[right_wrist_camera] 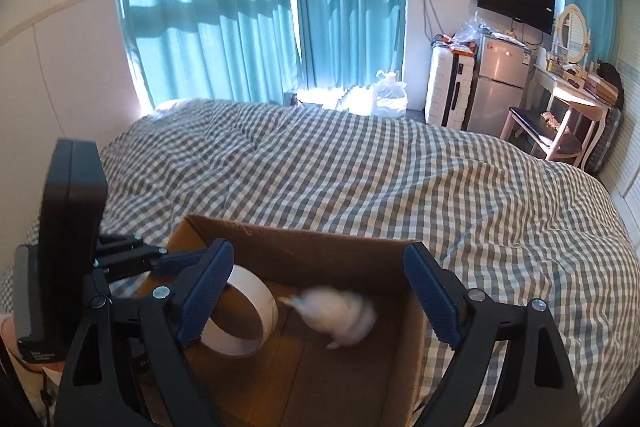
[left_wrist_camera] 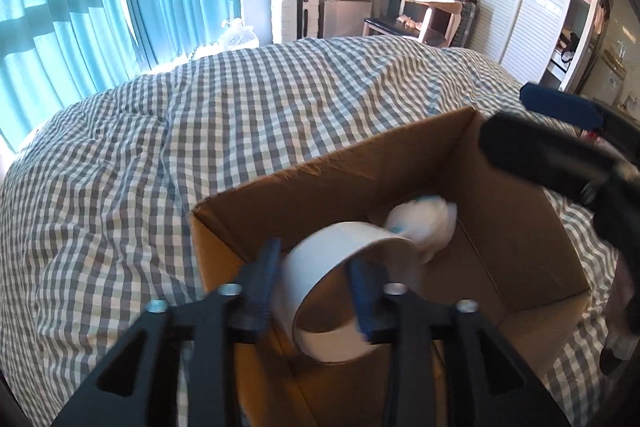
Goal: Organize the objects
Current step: 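Carry tape roll and figurine over the box and open both tools to drop them, then move both tools back to the remaining items beside the box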
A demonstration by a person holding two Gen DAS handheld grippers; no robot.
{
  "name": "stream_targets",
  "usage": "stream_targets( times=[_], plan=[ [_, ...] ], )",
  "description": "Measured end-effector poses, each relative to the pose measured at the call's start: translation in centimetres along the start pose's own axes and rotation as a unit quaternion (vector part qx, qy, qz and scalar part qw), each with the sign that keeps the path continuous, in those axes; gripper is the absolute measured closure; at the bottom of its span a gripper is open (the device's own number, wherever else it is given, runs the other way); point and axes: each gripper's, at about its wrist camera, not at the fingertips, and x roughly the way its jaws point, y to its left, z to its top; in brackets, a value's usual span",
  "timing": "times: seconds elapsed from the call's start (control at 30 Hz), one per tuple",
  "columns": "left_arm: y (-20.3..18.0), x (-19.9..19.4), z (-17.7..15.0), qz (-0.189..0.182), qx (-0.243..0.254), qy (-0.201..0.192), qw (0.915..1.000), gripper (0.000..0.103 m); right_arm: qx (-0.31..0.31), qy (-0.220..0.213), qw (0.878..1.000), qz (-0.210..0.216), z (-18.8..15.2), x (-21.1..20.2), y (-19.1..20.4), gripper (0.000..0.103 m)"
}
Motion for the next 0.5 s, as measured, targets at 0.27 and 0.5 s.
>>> stream_targets(
  times=[0.27, 0.5],
  plan=[
    [-0.7, -4.0, 0.0, -0.010, -0.008, -0.022, 0.9997, 0.022, 0.013, -0.026, 0.999, -0.029, 0.4, -5.5, -0.2, 0.013],
    [-0.3, -9.4, -0.9, 0.004, -0.014, -0.051, 0.9986, 0.019, -0.006, -0.048, 0.998, -0.047, -0.1, -11.4, 1.3, 0.013]
  ],
)
